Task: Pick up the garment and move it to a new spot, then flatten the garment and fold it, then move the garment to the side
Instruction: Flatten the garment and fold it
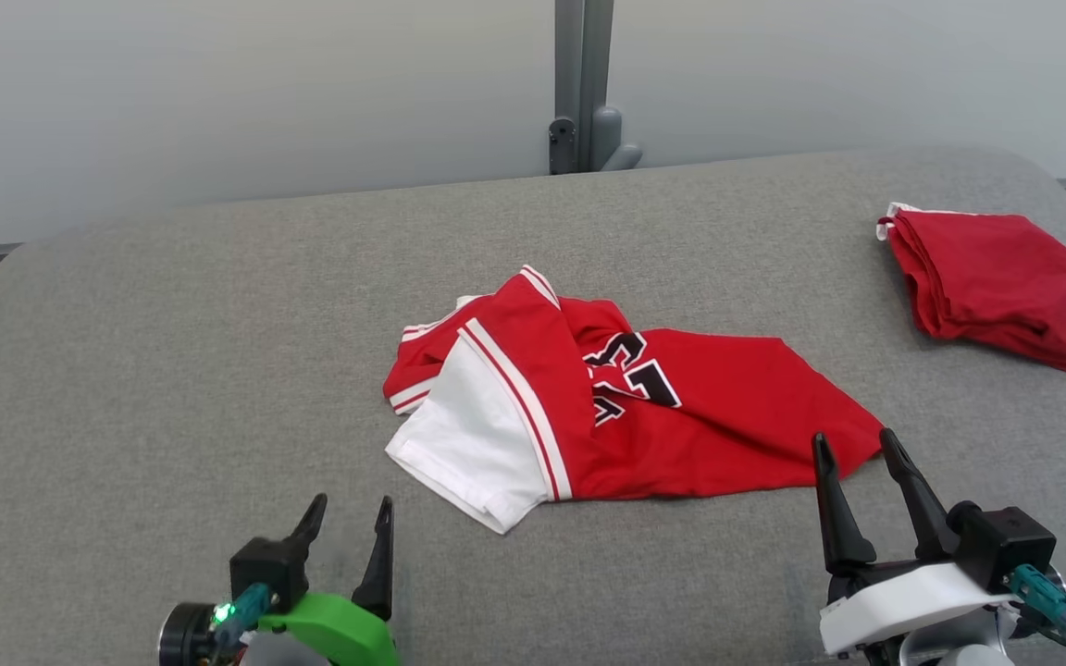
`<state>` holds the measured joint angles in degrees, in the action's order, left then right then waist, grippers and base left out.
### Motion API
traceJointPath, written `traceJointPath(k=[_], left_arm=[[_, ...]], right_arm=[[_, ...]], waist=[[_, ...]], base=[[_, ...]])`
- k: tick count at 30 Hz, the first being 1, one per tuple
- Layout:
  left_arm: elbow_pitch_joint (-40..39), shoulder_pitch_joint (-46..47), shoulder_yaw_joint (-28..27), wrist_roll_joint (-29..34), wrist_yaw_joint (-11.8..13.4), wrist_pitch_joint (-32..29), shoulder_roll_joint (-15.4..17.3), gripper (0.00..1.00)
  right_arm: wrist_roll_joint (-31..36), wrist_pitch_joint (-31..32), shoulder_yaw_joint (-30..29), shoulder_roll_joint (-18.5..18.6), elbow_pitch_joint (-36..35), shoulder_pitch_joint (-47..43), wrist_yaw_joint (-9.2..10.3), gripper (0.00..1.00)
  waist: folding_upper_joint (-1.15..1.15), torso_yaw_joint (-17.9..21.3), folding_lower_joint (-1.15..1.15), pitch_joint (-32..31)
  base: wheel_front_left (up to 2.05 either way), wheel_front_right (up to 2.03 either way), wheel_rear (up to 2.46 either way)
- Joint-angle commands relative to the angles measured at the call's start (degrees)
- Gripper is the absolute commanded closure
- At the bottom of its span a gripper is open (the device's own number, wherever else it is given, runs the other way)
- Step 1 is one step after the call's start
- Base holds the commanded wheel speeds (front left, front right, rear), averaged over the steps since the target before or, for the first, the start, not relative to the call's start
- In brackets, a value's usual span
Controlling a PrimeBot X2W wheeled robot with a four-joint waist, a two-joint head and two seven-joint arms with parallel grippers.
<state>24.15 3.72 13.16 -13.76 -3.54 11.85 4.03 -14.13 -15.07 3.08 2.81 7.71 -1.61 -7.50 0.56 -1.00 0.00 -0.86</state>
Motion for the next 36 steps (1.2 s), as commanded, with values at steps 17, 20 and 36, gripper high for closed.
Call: traceJointPath(k=[17,20,36], left_arm=[[23.7,20.6,-1.3,-4.4,-1.7,-5.3,0.9,0.00],[25.9,21.9,-1.5,-4.7,-1.6,-5.8,1.1,0.00],[34.3,25.0,1.5,-5.7,-3.2,-2.6,0.4,1.00]], right_arm=[[-0.6,-0.2,0.7,0.2,-0.3,4.2,0.02,0.00],[-0.7,-0.2,0.7,0.2,-0.3,4.5,0.02,0.00],[-1.7,-0.2,-4.1,0.2,4.5,5.3,0.02,0.00]], waist=[[-0.56,8.1,0.00,8.3],[-0.56,8.6,0.00,8.8],[-0.56,8.0,0.00,9.2]], base=[[0.00,0.00,0.00],[0.00,0.00,0.00],[0.00,0.00,0.00]])
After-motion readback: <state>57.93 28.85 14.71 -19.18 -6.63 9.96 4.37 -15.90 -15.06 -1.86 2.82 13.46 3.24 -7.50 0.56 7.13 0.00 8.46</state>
